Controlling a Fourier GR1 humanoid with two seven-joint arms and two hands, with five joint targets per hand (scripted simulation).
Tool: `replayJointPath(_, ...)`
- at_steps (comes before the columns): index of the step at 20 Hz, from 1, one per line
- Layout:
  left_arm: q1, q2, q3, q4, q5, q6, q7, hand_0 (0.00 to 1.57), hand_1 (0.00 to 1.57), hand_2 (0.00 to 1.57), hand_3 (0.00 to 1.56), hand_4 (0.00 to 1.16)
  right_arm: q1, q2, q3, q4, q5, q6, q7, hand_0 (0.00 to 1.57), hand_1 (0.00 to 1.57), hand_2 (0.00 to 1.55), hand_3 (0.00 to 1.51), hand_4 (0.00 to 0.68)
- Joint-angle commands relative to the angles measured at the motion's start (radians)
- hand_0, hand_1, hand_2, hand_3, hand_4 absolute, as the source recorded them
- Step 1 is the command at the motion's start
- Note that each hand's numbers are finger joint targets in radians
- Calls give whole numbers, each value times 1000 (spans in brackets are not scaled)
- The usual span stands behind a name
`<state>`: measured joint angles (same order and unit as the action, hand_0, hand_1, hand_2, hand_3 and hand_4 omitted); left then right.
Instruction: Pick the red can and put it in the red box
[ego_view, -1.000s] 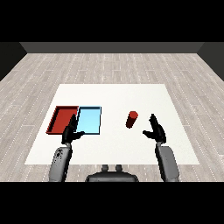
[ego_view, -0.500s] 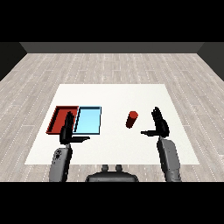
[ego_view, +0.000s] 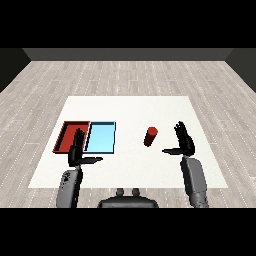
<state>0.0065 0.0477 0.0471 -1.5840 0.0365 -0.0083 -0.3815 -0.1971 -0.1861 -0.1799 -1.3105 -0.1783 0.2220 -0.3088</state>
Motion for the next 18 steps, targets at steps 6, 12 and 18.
replayJointPath(6, 24, -36, -43, -33, -40, 37, 15, 0, 0, 0, 0, 0, -1, 37, 17, 10, 14, -34, -13, 0, 0, 0, 0, 0)
replayJointPath(12, -6, 8, 14, 11, 21, -27, -7, 0, 0, 0, 0, 0, -126, -31, -40, 254, 1, 38, -120, 0, 0, 0, 0, 0)
replayJointPath(18, -25, -16, 5, 69, 3, -5, -36, 0, 0, 0, 0, 0, -116, 47, 6, 286, 15, 5, -146, 0, 0, 0, 0, 0)
